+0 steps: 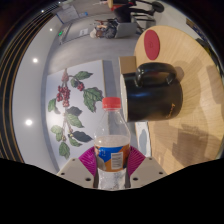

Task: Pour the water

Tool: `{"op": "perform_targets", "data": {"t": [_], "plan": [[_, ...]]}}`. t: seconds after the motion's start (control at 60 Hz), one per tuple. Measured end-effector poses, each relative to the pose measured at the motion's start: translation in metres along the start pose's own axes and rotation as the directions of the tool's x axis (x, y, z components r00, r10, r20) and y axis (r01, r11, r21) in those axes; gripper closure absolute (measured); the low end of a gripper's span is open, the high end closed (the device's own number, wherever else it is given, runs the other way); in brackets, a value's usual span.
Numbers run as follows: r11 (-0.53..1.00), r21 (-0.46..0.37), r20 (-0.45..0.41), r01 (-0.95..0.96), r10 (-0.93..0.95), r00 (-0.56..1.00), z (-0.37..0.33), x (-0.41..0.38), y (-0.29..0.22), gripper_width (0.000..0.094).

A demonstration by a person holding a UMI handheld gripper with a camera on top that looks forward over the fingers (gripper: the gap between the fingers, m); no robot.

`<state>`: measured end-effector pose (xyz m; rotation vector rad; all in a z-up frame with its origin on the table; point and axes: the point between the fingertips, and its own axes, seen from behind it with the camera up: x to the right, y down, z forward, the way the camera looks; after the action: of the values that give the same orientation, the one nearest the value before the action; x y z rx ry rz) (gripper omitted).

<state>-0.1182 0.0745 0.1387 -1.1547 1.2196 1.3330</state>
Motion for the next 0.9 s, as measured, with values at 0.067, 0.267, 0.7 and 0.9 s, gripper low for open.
{"op": "perform_targets", "data": {"t": [0.067, 0.267, 0.7, 0.9], "plan": [[0.993, -0.017, 0.025, -0.117, 0.117, 0.993, 0.011, -0.011, -0.002, 0.0554], [0.914, -0.058, 0.026, -0.402, 0.404, 0.914, -0.007, -0.05, 0.014, 0.0526], [0.987, -0.163, 0.255, 0.002, 0.04, 0.966, -0.034, -0.128, 0.024, 0.0526], [0.565, 0.342, 0.279, 0.751, -0.824, 0.493, -0.065, -0.264, -0.07, 0.0524]]}}
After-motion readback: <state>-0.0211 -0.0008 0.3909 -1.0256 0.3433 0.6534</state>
